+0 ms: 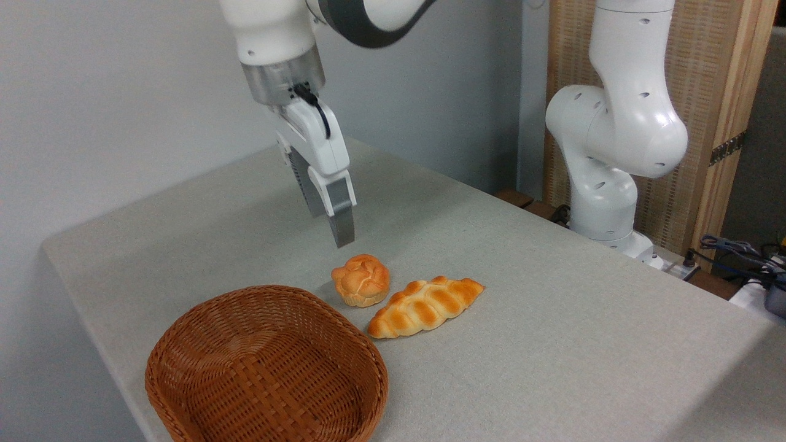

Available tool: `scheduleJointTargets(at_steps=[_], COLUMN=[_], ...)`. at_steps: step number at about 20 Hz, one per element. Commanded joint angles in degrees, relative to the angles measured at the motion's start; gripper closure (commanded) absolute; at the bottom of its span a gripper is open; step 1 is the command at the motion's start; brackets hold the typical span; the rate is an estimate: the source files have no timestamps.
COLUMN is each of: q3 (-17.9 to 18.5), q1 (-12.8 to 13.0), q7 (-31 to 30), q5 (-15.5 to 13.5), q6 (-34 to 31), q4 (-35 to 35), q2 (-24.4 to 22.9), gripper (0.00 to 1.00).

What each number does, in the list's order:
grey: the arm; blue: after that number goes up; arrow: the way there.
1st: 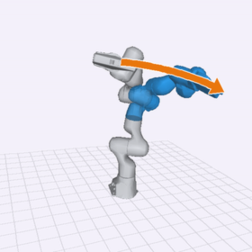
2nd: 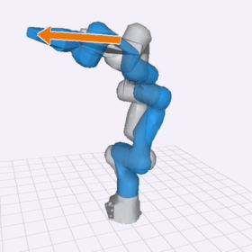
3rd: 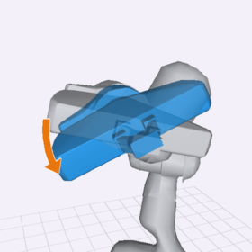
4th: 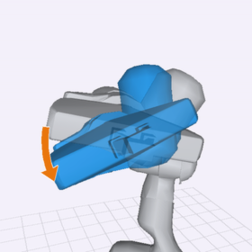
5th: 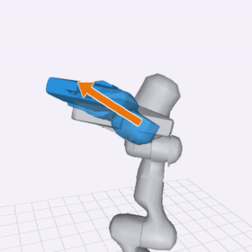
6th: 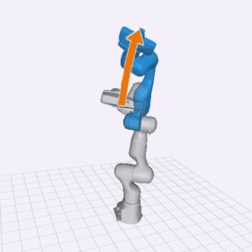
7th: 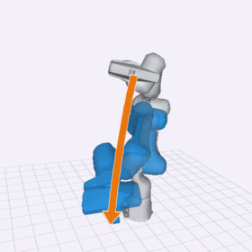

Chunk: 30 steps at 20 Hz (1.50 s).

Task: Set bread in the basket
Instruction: 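Lower the open gripper down onto the round golden bun, then close the gripper on the round bun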

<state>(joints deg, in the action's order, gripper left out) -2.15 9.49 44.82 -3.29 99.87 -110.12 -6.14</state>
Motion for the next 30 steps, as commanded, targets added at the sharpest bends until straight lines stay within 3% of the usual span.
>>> scheduleJointTargets(at_steps=[1, 6, 17, 18, 20, 21, 22, 30], q3=[-0.22, -0.22, -0.93, -0.93, -1.28, -1.28, -1.28, -1.37], q1=[0.87, 1.14, 1.41, 1.49, 1.50, 1.50, 1.50, 1.50], q7=[2.54, 6.16, 8.79, 8.88, 8.79, 8.79, 8.79, 8.53], q5=[-0.23, -0.23, -0.14, -0.05, 1.44, 1.44, 1.44, 0.75], q6=[3.13, 10.85, 18.60, 18.86, 18.87, 18.87, 18.78, 18.16], q4=[-6.67, -12.65, -19.25, -19.51, -19.52, -19.52, -19.52, -19.08], q2=[-2.91, -3.00, -2.21, -2.21, -2.21, -2.21, -2.21, -2.56], gripper=[0.00, 0.00, 0.00, 0.05, 0.49, 0.66, 0.73, 0.77])
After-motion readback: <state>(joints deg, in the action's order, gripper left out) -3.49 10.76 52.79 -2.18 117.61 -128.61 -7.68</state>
